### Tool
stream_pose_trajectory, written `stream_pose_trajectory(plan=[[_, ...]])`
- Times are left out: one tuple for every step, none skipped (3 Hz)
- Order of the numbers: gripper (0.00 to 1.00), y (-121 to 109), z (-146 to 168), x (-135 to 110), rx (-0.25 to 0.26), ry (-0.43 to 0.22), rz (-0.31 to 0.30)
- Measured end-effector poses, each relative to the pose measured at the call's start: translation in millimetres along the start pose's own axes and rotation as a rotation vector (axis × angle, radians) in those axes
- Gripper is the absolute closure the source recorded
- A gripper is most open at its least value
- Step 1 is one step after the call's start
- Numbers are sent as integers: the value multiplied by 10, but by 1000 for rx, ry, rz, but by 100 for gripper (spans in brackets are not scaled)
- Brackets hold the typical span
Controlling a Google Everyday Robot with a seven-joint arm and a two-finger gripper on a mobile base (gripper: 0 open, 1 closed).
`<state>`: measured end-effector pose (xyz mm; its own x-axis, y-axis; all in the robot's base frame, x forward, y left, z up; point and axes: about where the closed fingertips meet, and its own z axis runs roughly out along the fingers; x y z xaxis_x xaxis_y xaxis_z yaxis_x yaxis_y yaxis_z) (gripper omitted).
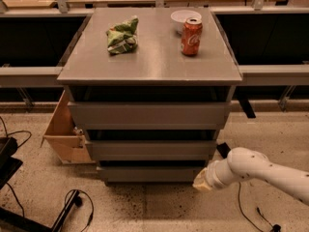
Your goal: Close middle drawer
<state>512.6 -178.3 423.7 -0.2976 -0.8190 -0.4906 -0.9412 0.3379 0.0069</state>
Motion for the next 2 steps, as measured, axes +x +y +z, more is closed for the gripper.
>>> stream_pose_trajectory(plan=[[96,308,-674,216,40,80,1],[100,464,-1325,218,110,153,-3]])
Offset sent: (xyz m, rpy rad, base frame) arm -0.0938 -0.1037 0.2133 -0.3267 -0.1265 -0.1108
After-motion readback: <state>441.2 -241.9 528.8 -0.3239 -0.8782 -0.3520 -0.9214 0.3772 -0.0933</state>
